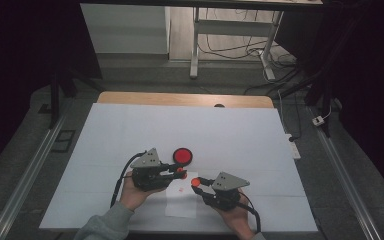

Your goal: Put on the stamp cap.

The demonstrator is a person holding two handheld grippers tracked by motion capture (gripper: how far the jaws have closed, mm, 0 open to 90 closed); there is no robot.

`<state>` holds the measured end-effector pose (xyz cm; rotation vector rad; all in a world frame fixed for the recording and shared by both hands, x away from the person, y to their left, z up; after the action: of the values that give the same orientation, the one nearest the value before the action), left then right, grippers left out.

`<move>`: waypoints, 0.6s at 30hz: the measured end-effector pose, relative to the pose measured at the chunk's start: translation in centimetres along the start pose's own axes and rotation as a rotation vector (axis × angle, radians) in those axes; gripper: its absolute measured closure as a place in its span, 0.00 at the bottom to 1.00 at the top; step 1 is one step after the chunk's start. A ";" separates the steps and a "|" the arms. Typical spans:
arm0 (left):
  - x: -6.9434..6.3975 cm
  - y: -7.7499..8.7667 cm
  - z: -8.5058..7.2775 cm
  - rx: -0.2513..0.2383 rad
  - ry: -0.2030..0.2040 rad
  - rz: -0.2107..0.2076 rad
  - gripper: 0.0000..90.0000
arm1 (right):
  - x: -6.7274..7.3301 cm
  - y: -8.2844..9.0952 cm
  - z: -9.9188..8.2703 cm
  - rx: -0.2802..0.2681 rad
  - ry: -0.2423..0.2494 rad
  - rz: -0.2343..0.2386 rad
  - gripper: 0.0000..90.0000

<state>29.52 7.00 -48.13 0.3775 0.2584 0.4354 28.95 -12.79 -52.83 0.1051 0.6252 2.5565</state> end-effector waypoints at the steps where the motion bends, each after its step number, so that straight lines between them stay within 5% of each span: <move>1: 0.0 -0.1 0.0 0.002 -0.002 -0.004 0.80 | 0.1 -0.1 0.0 -0.003 -0.003 0.001 0.72; 18: -0.3 -0.8 -0.2 0.016 0.001 -0.016 0.80 | 0.9 -0.8 0.4 -0.014 -0.010 0.031 0.72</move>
<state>29.46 6.29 -48.62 0.3904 0.2658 0.4176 28.63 -11.59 -52.87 0.1240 0.6058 2.5878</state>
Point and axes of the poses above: each handheld gripper's, and its own axes: y roughly backward along the jaws, z roughly out of its top, x roughly to its left, the point moved 4 cm from there along -y, roughly forward along the jaws
